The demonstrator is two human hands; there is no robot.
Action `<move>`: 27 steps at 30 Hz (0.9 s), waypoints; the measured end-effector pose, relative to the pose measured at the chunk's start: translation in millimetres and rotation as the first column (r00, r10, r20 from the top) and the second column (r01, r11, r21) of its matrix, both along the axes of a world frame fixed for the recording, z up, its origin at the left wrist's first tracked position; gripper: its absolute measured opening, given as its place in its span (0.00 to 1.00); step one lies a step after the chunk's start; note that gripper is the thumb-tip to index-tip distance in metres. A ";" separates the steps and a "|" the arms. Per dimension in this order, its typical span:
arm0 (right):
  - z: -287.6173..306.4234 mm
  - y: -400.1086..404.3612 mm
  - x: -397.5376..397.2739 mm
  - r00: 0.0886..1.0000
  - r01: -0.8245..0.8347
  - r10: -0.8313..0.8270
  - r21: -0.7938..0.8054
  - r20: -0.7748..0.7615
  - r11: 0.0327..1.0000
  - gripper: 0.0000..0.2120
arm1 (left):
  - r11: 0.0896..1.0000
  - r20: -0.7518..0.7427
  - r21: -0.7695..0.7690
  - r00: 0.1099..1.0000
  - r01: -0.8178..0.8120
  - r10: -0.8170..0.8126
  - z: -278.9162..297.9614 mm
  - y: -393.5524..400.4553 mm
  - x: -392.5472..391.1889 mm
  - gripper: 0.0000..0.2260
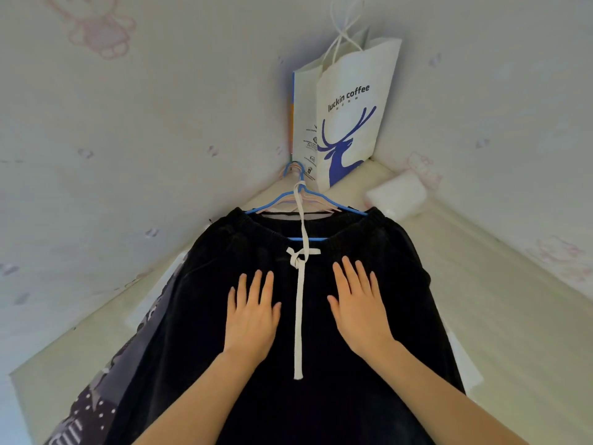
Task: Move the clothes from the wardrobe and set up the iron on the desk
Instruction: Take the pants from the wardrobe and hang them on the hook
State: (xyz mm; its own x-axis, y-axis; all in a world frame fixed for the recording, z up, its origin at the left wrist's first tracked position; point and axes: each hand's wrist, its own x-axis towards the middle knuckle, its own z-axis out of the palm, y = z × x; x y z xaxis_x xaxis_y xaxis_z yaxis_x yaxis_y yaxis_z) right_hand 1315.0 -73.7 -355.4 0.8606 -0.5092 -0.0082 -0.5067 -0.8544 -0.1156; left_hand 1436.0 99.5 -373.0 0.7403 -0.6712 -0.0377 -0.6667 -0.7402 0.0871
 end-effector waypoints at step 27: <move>34.8 277.7 -245.9 0.910 0.410 -0.403 0.083 -0.096 0.908 0.25 | 0.839 -0.024 -0.215 0.856 0.500 -0.516 36.3 199.2 -195.6 0.21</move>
State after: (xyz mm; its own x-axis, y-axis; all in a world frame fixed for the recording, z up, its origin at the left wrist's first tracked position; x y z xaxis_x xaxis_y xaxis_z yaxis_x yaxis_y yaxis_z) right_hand 1069.0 204.0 -320.5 0.5741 -0.8079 -0.1328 -0.8180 -0.5587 -0.1372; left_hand 1240.4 298.6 -336.7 0.2932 -0.9518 0.0899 -0.9294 -0.2617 0.2601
